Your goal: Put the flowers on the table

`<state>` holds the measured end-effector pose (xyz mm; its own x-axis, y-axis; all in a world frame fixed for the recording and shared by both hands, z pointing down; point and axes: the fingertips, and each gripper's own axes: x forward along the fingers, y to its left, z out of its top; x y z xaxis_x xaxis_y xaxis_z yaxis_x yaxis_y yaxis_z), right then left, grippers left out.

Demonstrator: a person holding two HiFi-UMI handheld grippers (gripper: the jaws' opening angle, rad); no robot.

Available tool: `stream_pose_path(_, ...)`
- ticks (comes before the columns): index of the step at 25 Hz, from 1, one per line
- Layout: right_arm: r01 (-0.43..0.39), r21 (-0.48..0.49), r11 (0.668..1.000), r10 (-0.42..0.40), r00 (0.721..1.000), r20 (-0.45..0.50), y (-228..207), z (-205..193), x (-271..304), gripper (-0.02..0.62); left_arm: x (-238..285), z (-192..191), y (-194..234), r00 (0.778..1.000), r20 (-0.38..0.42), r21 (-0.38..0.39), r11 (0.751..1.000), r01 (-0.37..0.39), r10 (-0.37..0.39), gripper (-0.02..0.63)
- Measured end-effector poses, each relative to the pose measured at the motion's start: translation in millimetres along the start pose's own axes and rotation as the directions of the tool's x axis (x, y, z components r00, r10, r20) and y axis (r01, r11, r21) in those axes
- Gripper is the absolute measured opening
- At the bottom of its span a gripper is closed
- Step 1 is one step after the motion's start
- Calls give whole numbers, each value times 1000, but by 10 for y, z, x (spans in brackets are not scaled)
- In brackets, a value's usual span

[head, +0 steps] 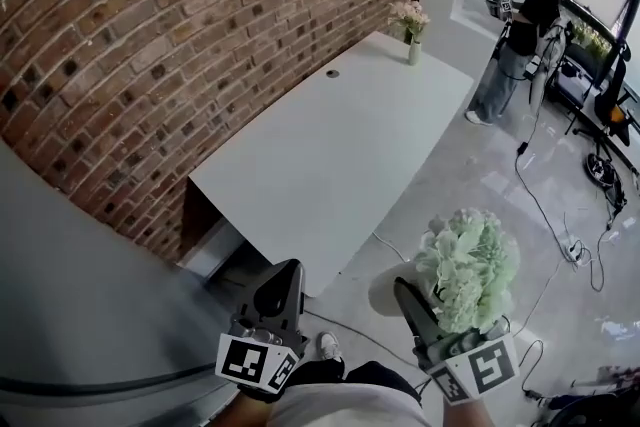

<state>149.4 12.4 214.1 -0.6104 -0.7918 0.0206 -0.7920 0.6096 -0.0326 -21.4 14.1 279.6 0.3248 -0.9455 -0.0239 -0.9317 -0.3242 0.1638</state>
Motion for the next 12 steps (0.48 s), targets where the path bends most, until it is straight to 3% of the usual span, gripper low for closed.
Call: stream_pose_path(12,-102,-25,994,103,995,9,173,125,652,353,65,132,383,997,40,-10,998,-59,59,6)
